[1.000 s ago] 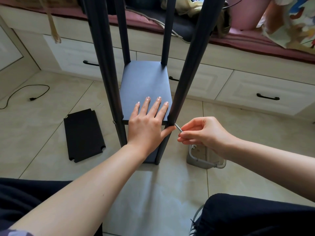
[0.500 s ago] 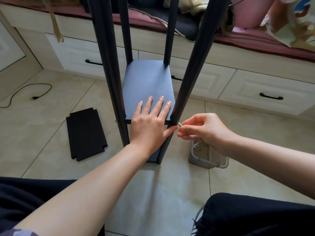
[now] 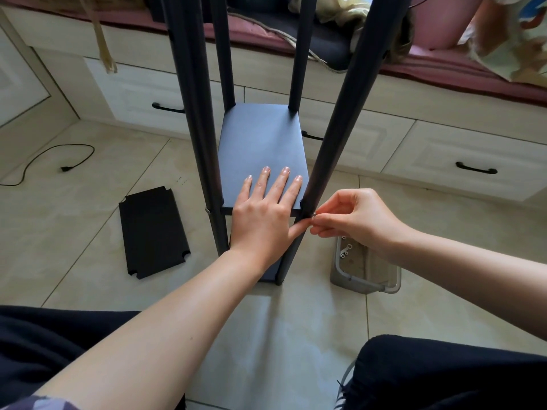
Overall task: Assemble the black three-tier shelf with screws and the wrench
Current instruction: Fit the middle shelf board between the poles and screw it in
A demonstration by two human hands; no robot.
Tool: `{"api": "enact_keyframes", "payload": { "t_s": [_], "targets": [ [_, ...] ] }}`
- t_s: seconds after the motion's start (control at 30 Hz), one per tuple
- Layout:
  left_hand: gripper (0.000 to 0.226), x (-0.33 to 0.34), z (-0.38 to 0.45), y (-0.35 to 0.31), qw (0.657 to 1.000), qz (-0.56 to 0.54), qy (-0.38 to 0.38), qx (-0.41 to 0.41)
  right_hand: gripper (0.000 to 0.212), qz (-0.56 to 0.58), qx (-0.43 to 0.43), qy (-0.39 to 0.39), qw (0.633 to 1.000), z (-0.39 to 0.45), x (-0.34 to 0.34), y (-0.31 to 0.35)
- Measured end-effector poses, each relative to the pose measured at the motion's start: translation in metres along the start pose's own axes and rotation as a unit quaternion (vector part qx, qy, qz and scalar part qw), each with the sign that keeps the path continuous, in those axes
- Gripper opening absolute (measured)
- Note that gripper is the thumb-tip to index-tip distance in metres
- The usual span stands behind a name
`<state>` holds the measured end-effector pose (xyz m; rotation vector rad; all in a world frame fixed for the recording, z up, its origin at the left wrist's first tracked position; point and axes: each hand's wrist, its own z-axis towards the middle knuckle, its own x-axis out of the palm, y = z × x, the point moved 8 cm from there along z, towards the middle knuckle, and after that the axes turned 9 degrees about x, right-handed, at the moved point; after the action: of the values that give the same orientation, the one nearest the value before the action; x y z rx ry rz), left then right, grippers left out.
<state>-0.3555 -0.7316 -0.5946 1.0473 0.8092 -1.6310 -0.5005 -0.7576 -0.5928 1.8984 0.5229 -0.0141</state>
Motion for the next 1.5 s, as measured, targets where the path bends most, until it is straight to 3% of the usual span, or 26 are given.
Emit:
{"api": "enact_keyframes", "payload": {
  "t_s": [0.3, 0.53, 0.8, 0.87, 1.0, 1.07, 1.13, 1.17, 1.2, 1.23, 1.27, 1.3, 1.4, 1.5],
  "targets": [
    [0.076, 0.004, 0.0, 0.001, 1.0, -0.008, 0.014, 0.001, 0.014, 0.017, 0.006, 0.001, 1.0, -0.001, -0.003, -0.003],
    [0.078, 0.003, 0.0, 0.001, 1.0, -0.005, 0.015, -0.002, 0.016, -0.1, -0.01, 0.003, 0.995, 0.0, -0.003, 0.008],
    [0.078, 0.01, 0.0, -0.002, 0.991, -0.013, 0.135, -0.006, 0.015, -0.103, -0.003, -0.005, 0.995, 0.0, -0.002, 0.006],
    [0.068, -0.001, -0.006, -0.008, 0.992, -0.09, 0.087, -0.032, 0.014, -0.084, 0.004, -0.008, 0.996, 0.001, -0.002, 0.004],
    [0.023, -0.048, -0.039, -0.02, 0.952, -0.19, -0.227, -0.078, 0.013, -0.047, 0.017, -0.001, 0.999, 0.001, -0.004, 0.0],
    [0.007, -0.047, -0.057, -0.018, 0.937, -0.2, -0.245, -0.148, 0.013, -0.037, 0.019, 0.001, 0.999, 0.001, -0.005, -0.001],
    [0.014, -0.017, -0.07, -0.003, 0.885, -0.311, -0.164, -0.306, 0.012, -0.029, 0.022, 0.001, 0.999, 0.001, -0.005, -0.002],
    [0.018, 0.003, -0.077, 0.003, 0.818, -0.402, -0.122, -0.393, 0.012, -0.026, 0.024, 0.0, 0.999, 0.001, -0.004, -0.002],
    [0.018, 0.022, -0.082, 0.004, 0.726, -0.5, -0.099, -0.461, 0.012, -0.023, 0.026, 0.0, 0.999, 0.0, -0.004, -0.003],
    [0.017, 0.034, -0.082, 0.001, 0.634, -0.585, -0.095, -0.497, 0.012, -0.02, 0.026, 0.0, 0.999, 0.0, -0.004, -0.003],
    [0.016, 0.041, -0.078, -0.003, 0.564, -0.647, -0.102, -0.503, 0.013, -0.018, 0.027, -0.001, 0.999, 0.0, -0.004, -0.003],
    [0.015, 0.044, -0.071, -0.006, 0.517, -0.689, -0.111, -0.496, 0.013, -0.016, 0.028, -0.001, 0.999, 0.0, -0.004, -0.004],
    [0.01, 0.045, -0.054, -0.014, 0.455, -0.748, -0.116, -0.469, 0.015, -0.01, 0.029, 0.001, 1.0, -0.001, -0.003, -0.004],
    [0.008, 0.049, -0.046, -0.017, 0.463, -0.748, -0.095, -0.466, 0.017, 0.001, 0.03, -0.002, 1.0, -0.001, -0.003, -0.003]
  ]
}}
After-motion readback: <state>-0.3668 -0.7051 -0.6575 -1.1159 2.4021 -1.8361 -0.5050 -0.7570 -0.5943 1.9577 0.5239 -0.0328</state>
